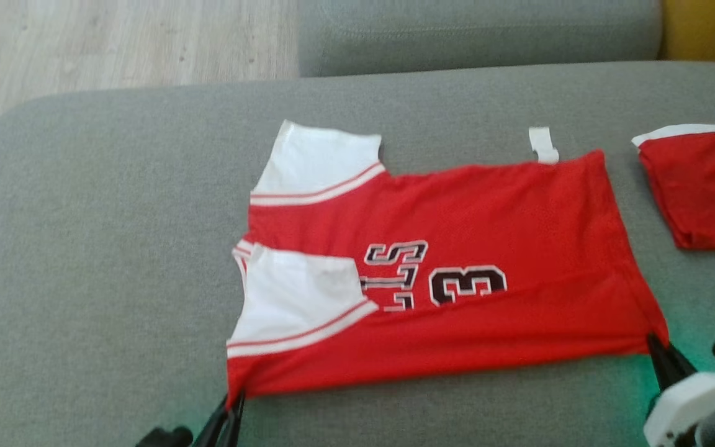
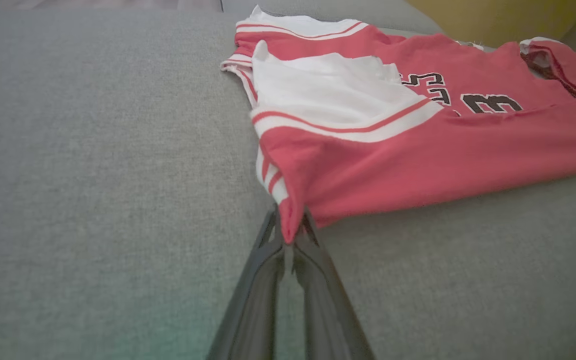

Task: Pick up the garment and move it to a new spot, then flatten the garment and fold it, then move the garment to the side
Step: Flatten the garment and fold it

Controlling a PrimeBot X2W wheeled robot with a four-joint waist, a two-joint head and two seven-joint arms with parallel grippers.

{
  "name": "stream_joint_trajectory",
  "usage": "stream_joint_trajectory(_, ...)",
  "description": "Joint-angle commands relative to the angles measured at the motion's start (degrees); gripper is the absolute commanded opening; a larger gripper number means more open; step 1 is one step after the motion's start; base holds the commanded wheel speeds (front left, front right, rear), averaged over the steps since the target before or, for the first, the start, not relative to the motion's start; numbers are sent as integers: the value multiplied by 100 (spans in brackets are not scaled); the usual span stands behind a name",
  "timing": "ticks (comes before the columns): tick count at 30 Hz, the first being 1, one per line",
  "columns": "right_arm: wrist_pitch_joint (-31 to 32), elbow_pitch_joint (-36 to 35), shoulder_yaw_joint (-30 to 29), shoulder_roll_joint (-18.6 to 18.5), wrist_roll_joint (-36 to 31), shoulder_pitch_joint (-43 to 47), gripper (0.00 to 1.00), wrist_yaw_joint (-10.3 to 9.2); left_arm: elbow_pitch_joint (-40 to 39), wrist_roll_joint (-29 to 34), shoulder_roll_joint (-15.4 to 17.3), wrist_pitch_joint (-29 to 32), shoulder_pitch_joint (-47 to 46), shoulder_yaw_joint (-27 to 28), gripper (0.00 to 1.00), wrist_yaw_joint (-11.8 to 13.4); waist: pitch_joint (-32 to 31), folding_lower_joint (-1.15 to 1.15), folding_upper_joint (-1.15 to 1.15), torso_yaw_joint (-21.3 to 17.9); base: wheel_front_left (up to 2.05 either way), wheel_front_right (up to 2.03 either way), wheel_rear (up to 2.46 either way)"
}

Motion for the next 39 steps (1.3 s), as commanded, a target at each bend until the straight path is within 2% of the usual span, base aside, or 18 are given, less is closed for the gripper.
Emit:
stream_joint_trajectory(1, 22, -260, -29, -183, -17, 26, 0, 37, -248, -70, 173, 24, -36, 235, 0, 108, -42, 1, 0, -30, 0, 0, 0)
stream_joint_trajectory(3, 90, -406, -90, -151, -47, 176, 0, 37, -416, -123, 200, 125, 115, 247, 0, 168, -66, 1, 0, -45, 0, 0, 0)
stream_joint_trajectory(4, 115, -469, -121, -132, -68, 232, 24, 37, -494, -137, 219, 168, 163, 250, 0, 189, -73, 1, 0, -52, 0, 0, 0)
stream_joint_trajectory(5, 139, -526, -148, -112, -91, 278, 33, 37, -565, -148, 239, 209, 200, 249, 0, 205, -76, 1, 0, -60, 0, 0, 0)
stream_joint_trajectory(6, 168, -574, -178, -95, -125, 310, 63, 37, -628, -154, 258, 252, 225, 243, 0, 214, -78, 1, 0, -69, 0, 0, 0)
stream_joint_trajectory(7, 166, -628, -226, -73, -175, 328, 100, 37, -685, -163, 274, 302, 235, 233, 9, 215, -73, 1, 0, -78, 0, 0, 0)
stream_joint_trajectory(8, 152, -681, -279, -42, -221, 334, 100, 37, -743, -170, 290, 352, 229, 227, 35, 217, -66, 1, 0, -87, 0, 0, 0)
stream_joint_trajectory(10, 115, -801, -326, 8, -317, 330, 100, 37, -865, -163, 332, 417, 178, 223, 100, 216, -44, 1, 0, -98, 0, 0, 0)
stream_joint_trajectory(18, -115, -1237, -294, 180, -547, 219, 100, 37, -1264, -125, 611, 650, -394, 323, 100, 92, 115, 1, 0, -125, 0, 0, 0)
stream_joint_trajectory(27, -205, -1657, -45, 363, -721, -147, 100, 37, -1506, -405, 1173, 1500, -2197, 513, 100, -466, 572, 1, 0, -240, 0, 0, 0)
stream_joint_trajectory(33, -211, -1804, 205, 459, -798, -482, 100, 37, -1094, -1097, 1494, 2225, -3584, 250, 100, -647, 982, 1, 0, -504, 0, 0, 0)
stream_joint_trajectory(39, -240, -1870, 351, 521, -829, -737, 100, 37, -702, -2316, 2038, 2880, -4849, -606, 100, -656, 1430, 1, 0, -834, 0, 0, 0)
